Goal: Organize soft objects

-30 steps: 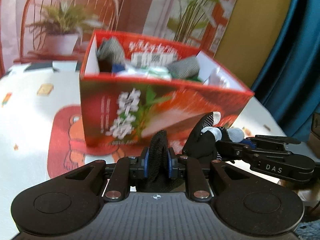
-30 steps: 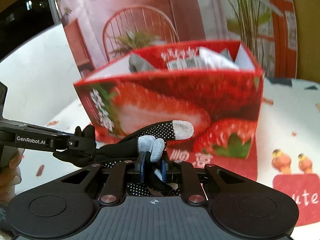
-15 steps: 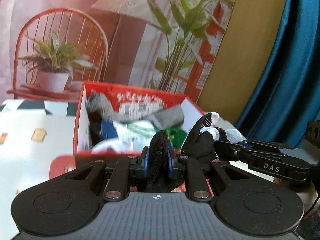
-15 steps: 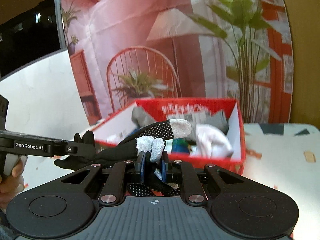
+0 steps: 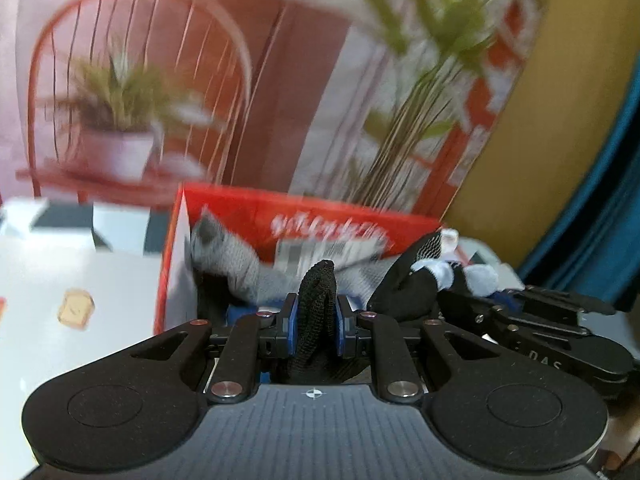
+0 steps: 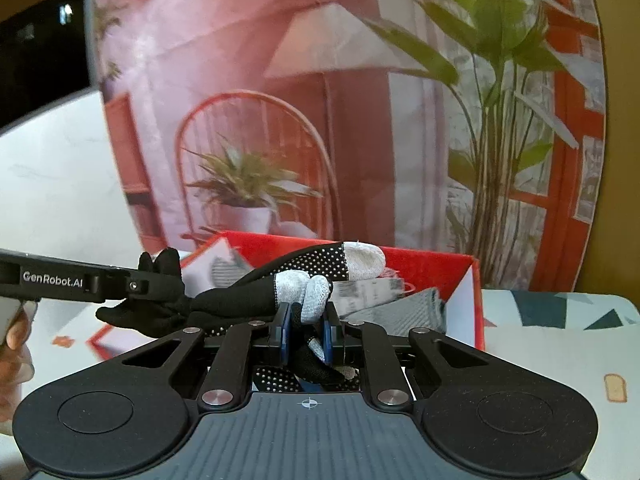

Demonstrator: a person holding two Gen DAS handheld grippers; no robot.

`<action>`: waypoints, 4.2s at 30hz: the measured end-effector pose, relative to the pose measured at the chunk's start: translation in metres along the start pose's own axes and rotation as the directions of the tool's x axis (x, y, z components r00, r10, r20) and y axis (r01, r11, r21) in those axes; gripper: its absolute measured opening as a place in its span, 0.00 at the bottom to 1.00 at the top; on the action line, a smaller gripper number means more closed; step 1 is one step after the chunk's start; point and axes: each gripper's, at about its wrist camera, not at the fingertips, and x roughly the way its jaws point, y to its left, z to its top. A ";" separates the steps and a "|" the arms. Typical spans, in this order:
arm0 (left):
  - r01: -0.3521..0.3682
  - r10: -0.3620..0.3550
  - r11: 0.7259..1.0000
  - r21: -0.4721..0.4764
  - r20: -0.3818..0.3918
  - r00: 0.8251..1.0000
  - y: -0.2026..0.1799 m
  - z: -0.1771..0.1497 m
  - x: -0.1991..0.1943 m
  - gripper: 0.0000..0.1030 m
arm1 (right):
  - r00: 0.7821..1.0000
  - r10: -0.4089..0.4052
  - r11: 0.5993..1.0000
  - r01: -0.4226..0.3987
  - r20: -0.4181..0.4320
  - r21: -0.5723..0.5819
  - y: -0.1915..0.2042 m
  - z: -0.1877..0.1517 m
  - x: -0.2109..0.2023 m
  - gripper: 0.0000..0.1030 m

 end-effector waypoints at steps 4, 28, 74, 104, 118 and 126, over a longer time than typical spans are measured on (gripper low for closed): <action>-0.033 0.036 0.999 0.040 -0.076 0.996 -0.001 -0.009 0.022 0.22 | 0.995 -0.029 0.999 0.027 -0.094 -0.023 -0.004 -0.001 0.024 0.14; -0.293 0.277 0.948 0.129 0.127 0.952 -0.017 -0.013 -0.072 1.00 | 0.995 -0.096 0.994 0.096 0.000 0.053 -0.004 -0.002 -0.051 1.00; -0.456 0.365 0.887 0.066 0.503 0.783 -0.148 -0.110 -0.393 1.00 | 0.937 -0.200 0.980 0.186 0.285 0.077 0.121 -0.007 -0.370 1.00; -0.460 0.379 0.886 0.062 0.478 0.793 -0.134 -0.122 -0.389 1.00 | 0.929 -0.276 0.961 0.266 0.246 0.074 0.122 -0.039 -0.380 1.00; -0.442 0.370 0.894 0.067 0.446 0.815 -0.130 -0.124 -0.378 1.00 | 0.930 -0.295 0.955 0.287 0.220 0.069 0.120 -0.044 -0.372 1.00; -0.439 0.373 0.897 0.055 0.439 0.817 -0.123 -0.122 -0.377 1.00 | 0.933 -0.290 0.957 0.282 0.215 0.067 0.119 -0.046 -0.369 1.00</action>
